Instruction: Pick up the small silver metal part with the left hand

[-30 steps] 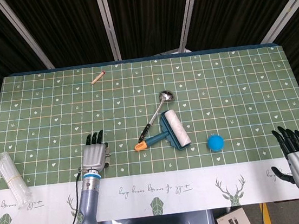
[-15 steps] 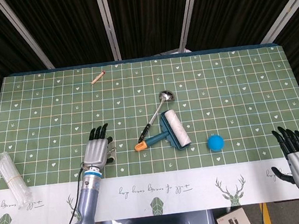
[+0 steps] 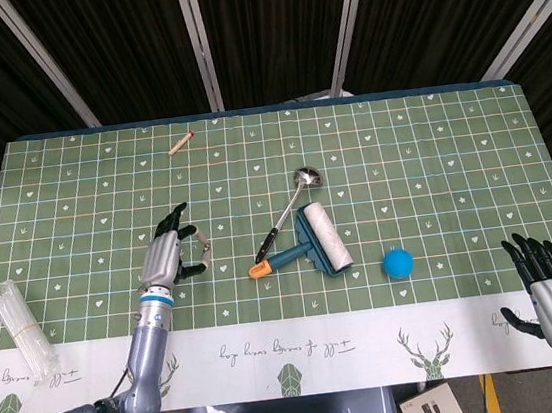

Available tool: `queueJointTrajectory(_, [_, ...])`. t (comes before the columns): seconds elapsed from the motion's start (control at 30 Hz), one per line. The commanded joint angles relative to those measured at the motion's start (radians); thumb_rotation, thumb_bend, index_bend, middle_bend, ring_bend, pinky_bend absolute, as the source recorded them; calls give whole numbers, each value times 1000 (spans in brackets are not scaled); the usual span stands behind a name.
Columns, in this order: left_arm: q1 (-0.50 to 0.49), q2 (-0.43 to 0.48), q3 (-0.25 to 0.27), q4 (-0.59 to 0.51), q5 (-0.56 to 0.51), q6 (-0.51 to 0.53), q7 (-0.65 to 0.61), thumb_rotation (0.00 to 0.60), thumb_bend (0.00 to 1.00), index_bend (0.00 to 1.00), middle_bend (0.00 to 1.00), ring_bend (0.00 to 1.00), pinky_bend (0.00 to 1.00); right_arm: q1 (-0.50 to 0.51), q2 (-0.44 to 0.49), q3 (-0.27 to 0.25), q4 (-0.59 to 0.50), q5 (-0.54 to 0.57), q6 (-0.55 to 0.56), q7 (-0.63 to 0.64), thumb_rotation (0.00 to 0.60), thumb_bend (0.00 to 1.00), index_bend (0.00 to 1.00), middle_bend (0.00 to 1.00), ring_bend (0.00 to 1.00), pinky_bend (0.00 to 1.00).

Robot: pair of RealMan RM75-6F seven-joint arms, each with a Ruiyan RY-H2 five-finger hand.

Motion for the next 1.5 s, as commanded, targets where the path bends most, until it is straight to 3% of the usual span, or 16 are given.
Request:
queueJointTrajectory(0.03, [-22, 27, -43, 37, -33, -57, -59, 600, 451, 574, 0, 0, 0, 1, 1, 1, -2, 3, -2, 4, 600, 111, 0, 0, 0, 3])
queueJointTrajectory(0.57, [-108, 72, -86, 270, -33, -211, -213, 600, 448, 573, 0, 0, 0, 4, 7, -3, -14, 12, -19, 6, 600, 110, 0, 0, 0, 2])
queueJointTrajectory(1.17, [-196, 10, -79, 561, -50, -336, -327, 600, 445, 573, 0, 0, 0, 15, 11, -10, -27, 34, -61, 7, 600, 110, 0, 0, 0, 2])
queueJointTrajectory(1.5, [-215, -27, -55, 652, -24, -373, -378, 600, 445, 573, 0, 0, 0, 17, 14, -9, -30, 42, -67, 10, 600, 111, 0, 0, 0, 3])
